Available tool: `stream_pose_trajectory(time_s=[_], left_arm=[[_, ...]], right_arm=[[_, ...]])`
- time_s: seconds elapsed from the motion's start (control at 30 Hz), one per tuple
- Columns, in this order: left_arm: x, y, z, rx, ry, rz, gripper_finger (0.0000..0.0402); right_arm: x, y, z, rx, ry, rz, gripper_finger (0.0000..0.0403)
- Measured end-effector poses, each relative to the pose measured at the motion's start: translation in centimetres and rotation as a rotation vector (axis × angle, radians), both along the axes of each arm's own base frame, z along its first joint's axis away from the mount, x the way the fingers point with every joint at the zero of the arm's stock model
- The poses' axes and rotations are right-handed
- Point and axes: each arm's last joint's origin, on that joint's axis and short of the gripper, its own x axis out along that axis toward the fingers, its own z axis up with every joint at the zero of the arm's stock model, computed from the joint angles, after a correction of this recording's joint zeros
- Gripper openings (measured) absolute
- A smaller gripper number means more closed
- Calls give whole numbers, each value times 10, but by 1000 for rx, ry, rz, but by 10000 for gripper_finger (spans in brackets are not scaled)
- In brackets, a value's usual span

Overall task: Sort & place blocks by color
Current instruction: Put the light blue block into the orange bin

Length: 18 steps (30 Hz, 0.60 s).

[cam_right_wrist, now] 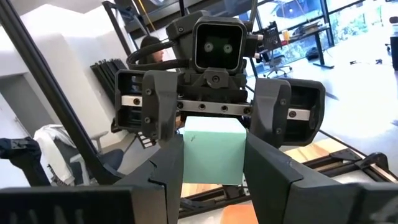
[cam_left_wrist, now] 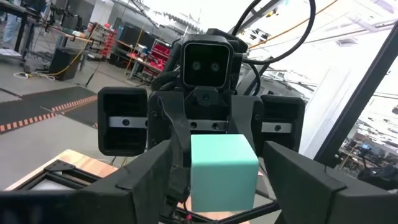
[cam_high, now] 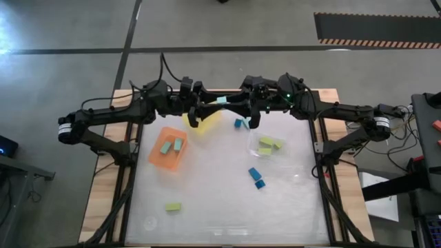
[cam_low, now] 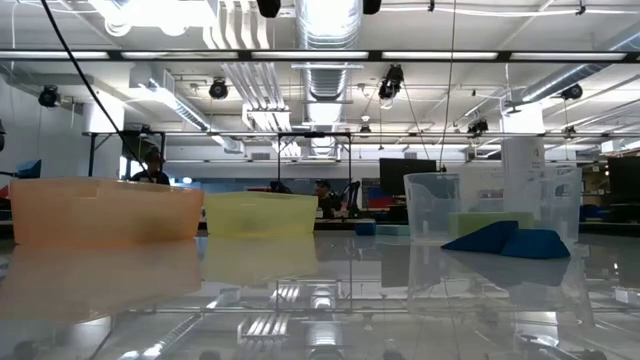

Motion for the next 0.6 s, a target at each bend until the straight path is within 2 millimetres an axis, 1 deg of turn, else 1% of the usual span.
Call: stream_pose_trajectory(time_s=[0.1, 0.27, 0.37, 0.5, 0.6], left_arm=[[0, 0, 0, 1, 0, 1, 197], [0, 0, 0, 3, 1, 13, 123], [0, 0, -1, -3, 8, 9, 120], [0, 1, -3, -12, 36, 2, 120], [0, 1, -4, -15, 46, 4, 120]], right_arm=[[0, 0, 0, 0, -1, 0, 127], [0, -1, 0, 2, 3, -13, 128], [0, -1, -1, 3, 9, -12, 143], [0, -1, -3, 9, 24, 0, 179], [0, -2, -4, 11, 40, -1, 198]])
